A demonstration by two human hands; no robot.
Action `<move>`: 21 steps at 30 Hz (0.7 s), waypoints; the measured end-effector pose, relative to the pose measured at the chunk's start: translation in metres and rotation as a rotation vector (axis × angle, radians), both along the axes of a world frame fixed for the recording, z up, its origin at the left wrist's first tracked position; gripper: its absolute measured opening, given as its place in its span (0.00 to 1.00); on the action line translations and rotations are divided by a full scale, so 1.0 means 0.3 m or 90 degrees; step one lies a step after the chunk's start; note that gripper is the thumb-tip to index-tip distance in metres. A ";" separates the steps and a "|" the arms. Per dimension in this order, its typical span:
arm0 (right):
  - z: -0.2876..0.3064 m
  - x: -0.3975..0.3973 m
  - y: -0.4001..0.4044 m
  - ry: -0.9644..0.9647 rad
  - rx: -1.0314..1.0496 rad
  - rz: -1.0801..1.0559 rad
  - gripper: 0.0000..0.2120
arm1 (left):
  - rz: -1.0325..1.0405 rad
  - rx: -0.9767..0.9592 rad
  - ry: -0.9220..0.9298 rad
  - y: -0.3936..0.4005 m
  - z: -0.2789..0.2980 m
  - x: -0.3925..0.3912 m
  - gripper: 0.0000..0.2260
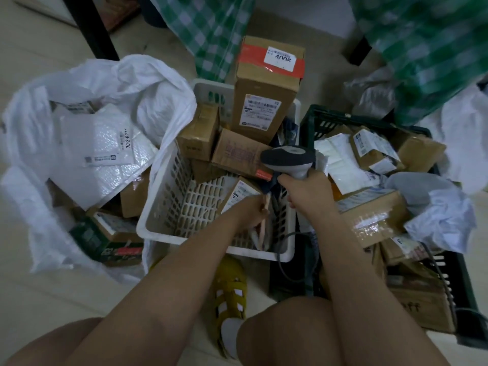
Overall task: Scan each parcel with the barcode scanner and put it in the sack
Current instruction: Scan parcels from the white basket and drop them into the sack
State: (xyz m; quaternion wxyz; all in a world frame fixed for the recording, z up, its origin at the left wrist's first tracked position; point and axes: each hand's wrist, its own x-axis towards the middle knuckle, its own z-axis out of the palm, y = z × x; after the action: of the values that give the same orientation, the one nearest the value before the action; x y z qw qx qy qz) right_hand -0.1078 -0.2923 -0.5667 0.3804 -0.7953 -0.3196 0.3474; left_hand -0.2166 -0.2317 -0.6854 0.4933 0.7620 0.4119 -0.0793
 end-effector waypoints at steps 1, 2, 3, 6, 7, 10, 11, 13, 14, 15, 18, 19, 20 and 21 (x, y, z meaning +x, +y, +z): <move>0.004 -0.010 0.002 0.008 -0.001 -0.002 0.15 | 0.049 0.033 -0.008 0.022 0.016 -0.041 0.10; 0.009 -0.024 0.004 0.018 0.000 -0.003 0.14 | 0.107 0.054 -0.027 0.043 0.037 -0.085 0.09; 0.014 -0.039 0.007 0.025 -0.001 -0.004 0.12 | 0.178 0.051 -0.058 0.061 0.067 -0.135 0.10; 0.046 -0.096 0.020 0.028 -0.005 0.019 0.11 | 0.371 0.007 -0.168 0.098 0.188 -0.281 0.07; 0.055 -0.115 0.025 0.028 0.002 0.027 0.12 | 0.427 -0.010 -0.193 0.107 0.229 -0.323 0.07; 0.080 -0.171 0.036 0.034 0.022 0.042 0.08 | 0.556 -0.029 -0.276 0.123 0.341 -0.438 0.08; 0.089 -0.190 0.037 0.040 0.027 0.045 0.07 | 0.589 -0.033 -0.296 0.126 0.368 -0.472 0.08; 0.108 -0.227 0.035 0.071 0.024 0.060 0.10 | 0.646 -0.036 -0.334 0.125 0.414 -0.534 0.07; 0.119 -0.244 0.032 0.089 0.023 0.079 0.10 | 0.670 -0.039 -0.357 0.120 0.428 -0.560 0.06; 0.132 -0.260 0.028 0.099 0.022 0.101 0.08 | 0.692 -0.042 -0.374 0.113 0.435 -0.582 0.06; 0.153 -0.298 0.002 0.091 0.027 0.165 0.07 | 0.748 -0.059 -0.399 0.066 0.431 -0.637 0.07; 0.154 -0.306 -0.009 0.085 0.031 0.187 0.09 | 0.759 -0.064 -0.400 0.054 0.421 -0.651 0.09; 0.155 -0.313 -0.019 0.080 0.036 0.208 0.11 | 0.767 -0.064 -0.397 0.044 0.416 -0.662 0.09; 0.155 -0.322 -0.029 0.076 0.041 0.227 0.12 | 0.775 -0.057 -0.395 0.038 0.414 -0.670 0.10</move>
State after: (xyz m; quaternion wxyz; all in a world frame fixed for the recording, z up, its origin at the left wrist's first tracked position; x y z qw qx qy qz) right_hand -0.2044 -0.3011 -0.5200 0.3564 -0.6913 -0.4435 0.4454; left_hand -0.4178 -0.2202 -0.5614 0.5763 0.3613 0.6030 0.4169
